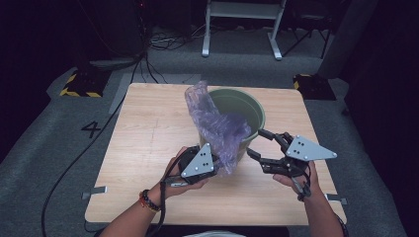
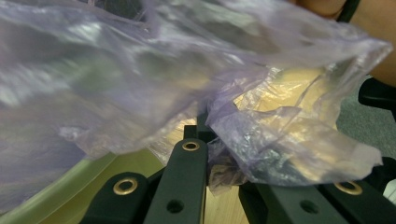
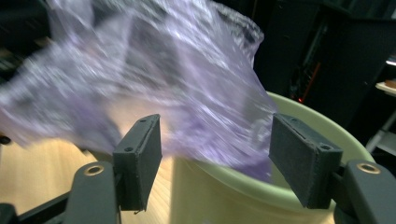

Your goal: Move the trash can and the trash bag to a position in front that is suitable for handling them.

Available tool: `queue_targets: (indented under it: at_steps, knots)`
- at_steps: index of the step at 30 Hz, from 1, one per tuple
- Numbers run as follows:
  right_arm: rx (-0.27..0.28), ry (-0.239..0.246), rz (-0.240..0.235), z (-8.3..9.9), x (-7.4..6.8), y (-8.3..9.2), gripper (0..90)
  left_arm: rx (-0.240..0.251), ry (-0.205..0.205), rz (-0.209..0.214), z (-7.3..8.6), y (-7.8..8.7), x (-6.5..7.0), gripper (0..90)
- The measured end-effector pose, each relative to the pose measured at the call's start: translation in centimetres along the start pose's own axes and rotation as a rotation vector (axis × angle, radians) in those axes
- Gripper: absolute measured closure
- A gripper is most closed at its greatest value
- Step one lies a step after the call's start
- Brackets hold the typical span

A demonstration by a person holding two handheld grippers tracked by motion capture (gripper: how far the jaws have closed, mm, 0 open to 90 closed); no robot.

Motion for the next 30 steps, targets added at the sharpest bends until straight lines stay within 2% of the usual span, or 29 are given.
queue_targets:
  at_steps: [5, 8, 11, 13, 16, 17, 19, 21, 24, 27, 29, 30]
  knots:
    - [-0.002, 0.045, -0.038, -0.8, -1.7, 0.1, 34.0, -0.003, -0.007, -0.006, -0.1, -0.3, 0.0, 89.3]
    - [-0.018, 0.048, -0.054, -0.5, -2.4, 0.0, 33.7, -0.005, -0.006, -0.008, -0.1, -0.4, 0.0, 89.3]
    - [-0.014, 0.050, -0.093, -0.3, -3.1, -0.1, 33.0, -0.006, -0.005, -0.011, -0.1, -0.5, 0.0, 89.3]
    - [-0.014, 0.068, -0.118, -0.3, -3.6, -0.2, 32.9, -0.007, -0.001, -0.013, -0.1, -0.6, -0.1, 89.4]
    - [-0.047, 0.123, -0.144, 0.0, -4.3, -0.8, 40.1, -0.010, -0.003, -0.018, -0.1, -0.6, -0.1, 89.3]
    - [-0.054, 0.131, -0.140, 0.0, -4.3, -1.0, 43.4, -0.010, -0.002, -0.019, -0.1, -0.6, -0.1, 89.4]
    - [-0.061, 0.138, -0.158, 0.1, -4.5, -1.4, 58.5, -0.009, 0.000, -0.017, -0.1, -0.7, -0.1, 89.3]
    - [-0.064, 0.132, -0.156, 0.1, -4.3, -1.6, 70.5, -0.014, -0.003, -0.023, -0.1, -0.7, -0.1, 89.3]
    - [-0.048, 0.126, -0.166, 0.0, -4.2, -1.5, 82.2, -0.015, -0.005, -0.027, 0.0, -0.7, -0.1, 89.2]
    - [-0.053, 0.128, -0.145, -0.1, -4.2, -1.4, 89.3, -0.012, -0.002, -0.027, 0.0, -0.7, -0.1, 88.8]
    - [-0.058, 0.119, -0.128, 0.0, -4.0, -1.4, 90.0, -0.020, -0.002, -0.036, 0.1, -0.6, 0.1, 84.1]
    - [-0.055, 0.116, -0.125, 0.0, -3.9, -1.4, 90.0, -0.015, -0.010, -0.026, 0.1, -0.4, 0.3, 83.3]
Point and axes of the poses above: each handheld gripper's, and its own axes: y roughly backward along the jaws, z roughly out of its underside, x roughly to its right, the point moved 6 cm from there along -y, roughly forward along the jaws, and after that the axes turned 14 degrees about -x, right-handed, at the moved point
